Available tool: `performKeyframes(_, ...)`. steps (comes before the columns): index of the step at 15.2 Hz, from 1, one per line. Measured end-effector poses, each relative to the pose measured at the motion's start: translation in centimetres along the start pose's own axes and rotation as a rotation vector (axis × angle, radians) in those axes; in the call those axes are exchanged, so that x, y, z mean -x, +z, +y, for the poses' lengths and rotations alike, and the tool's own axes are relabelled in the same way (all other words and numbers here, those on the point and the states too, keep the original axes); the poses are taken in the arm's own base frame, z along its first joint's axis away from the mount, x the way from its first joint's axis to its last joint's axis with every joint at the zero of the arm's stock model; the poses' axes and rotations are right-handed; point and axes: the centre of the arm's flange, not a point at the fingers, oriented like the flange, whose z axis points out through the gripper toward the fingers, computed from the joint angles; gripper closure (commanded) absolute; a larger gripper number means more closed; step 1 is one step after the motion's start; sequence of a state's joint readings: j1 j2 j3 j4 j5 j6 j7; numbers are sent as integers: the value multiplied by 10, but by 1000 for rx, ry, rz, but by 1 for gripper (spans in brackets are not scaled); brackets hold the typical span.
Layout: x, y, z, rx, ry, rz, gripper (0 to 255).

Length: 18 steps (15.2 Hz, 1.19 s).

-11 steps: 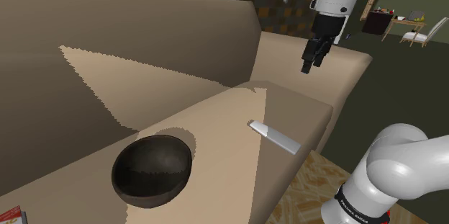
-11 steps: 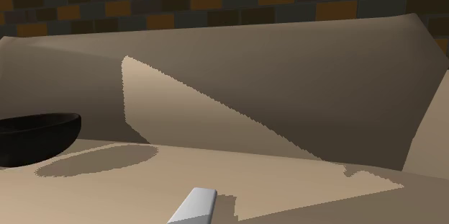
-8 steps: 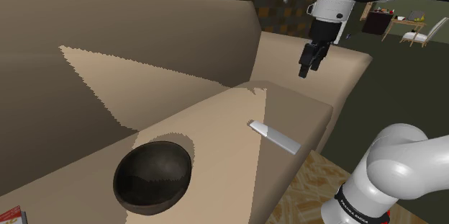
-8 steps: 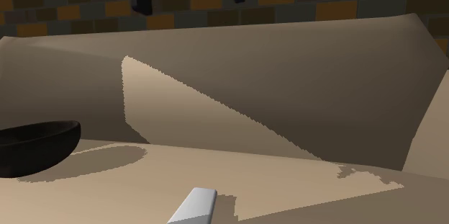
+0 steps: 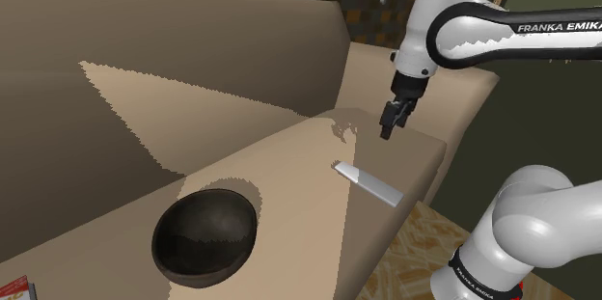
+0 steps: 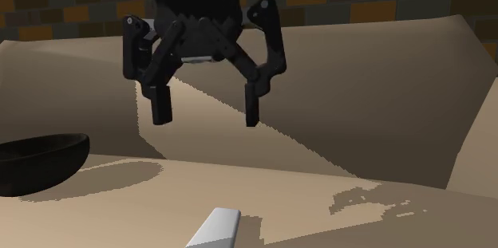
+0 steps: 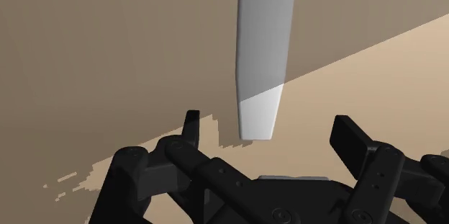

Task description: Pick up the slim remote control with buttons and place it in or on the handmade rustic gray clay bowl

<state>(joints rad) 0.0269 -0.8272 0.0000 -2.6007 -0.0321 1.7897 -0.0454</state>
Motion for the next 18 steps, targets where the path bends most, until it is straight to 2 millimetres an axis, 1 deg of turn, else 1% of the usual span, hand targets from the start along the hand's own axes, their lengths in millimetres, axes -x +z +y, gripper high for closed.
performKeyframes(5,-9,65,-13,0,-15,-3,0)
performKeyframes(6,-9,75,-14,-1,-18,-3,0)
performKeyframes(10,-19,125,-25,-1,-31,-5,0)
performKeyframes(13,-19,148,-25,-1,-33,-3,0)
performKeyframes(18,-19,173,-25,-1,-33,-3,0)
